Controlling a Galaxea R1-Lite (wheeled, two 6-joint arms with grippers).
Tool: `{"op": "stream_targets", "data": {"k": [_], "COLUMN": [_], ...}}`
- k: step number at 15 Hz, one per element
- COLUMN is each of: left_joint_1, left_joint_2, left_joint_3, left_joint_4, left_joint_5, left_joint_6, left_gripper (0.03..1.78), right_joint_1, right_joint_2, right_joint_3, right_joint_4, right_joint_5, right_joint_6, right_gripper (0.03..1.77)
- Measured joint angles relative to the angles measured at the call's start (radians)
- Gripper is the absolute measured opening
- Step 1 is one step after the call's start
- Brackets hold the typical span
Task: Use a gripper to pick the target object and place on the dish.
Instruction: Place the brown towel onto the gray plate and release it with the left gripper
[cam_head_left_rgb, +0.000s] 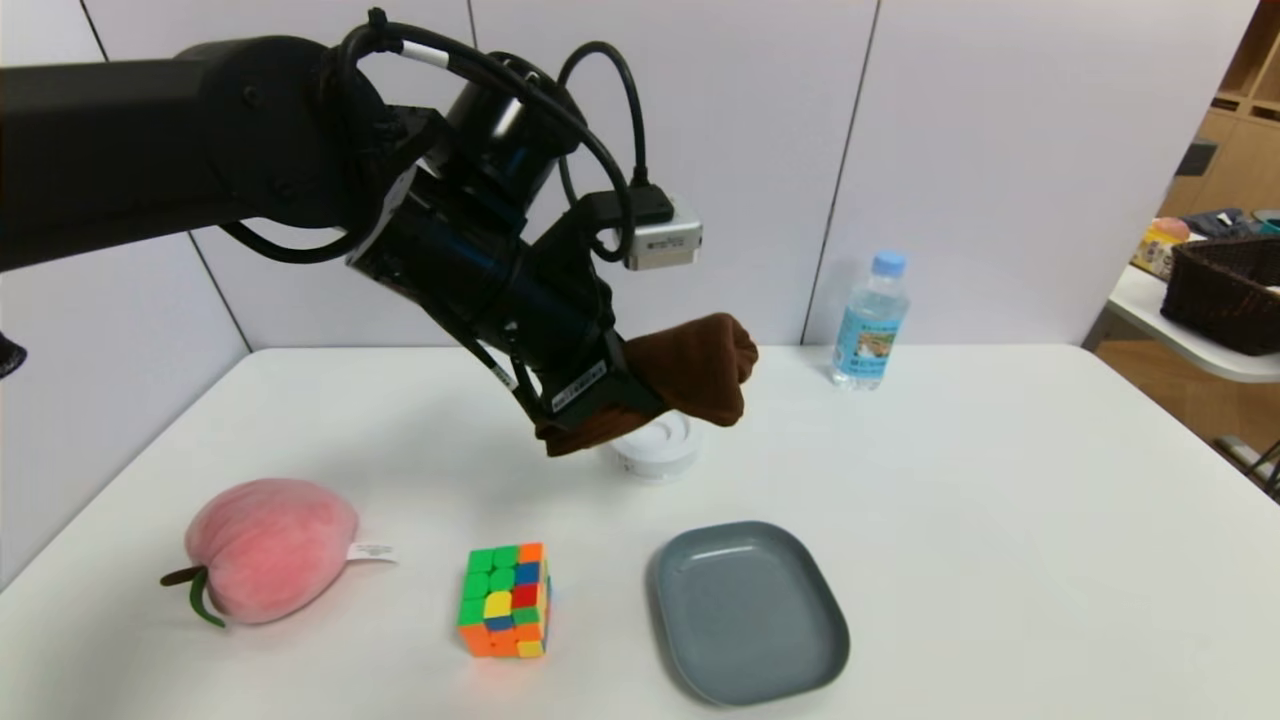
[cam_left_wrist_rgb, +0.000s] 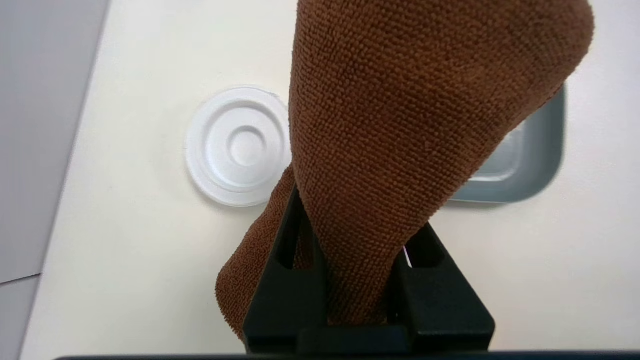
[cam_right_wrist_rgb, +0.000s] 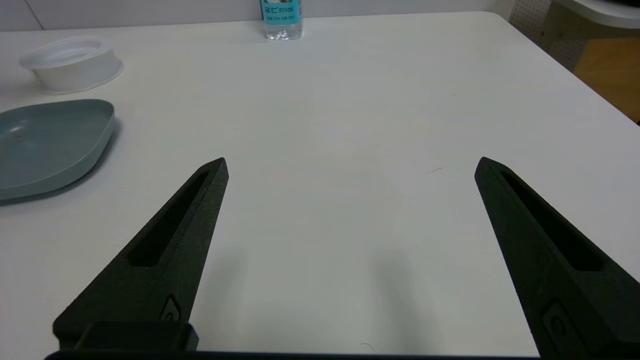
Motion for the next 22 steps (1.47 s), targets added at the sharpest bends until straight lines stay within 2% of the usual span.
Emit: {"op": "stream_targets", "data": {"k": [2,5,15,22], "left_joint_1": [-0.025,-0.074,-0.204,-0.217], "left_joint_2": [-0.015,-0.031,0.073,0.159], "left_joint_3": [0.027,0.067,0.027,0.028], "left_joint_4": [0.040,0.042,-0.006,-0.007], "left_joint_5": [0.001,0.001,0.018,0.111], "left_joint_6": [-0.019,-0.040,-0.043,-0.047], "left_gripper": [0.34,0.34,0.34,0.34], "right_joint_1": [0.000,0.000,0.000,0.000], "right_joint_2": [0.000,0.000,0.000,0.000], "right_joint_3": [0.000,0.000,0.000,0.000], "right_joint_4": [0.000,0.000,0.001,0.001], "right_joint_5": [0.000,0.000,0.000,0.000], "right_joint_6": [0.000,0.000,0.000,0.000], "right_gripper": [1.71,1.71,1.71,1.71]}}
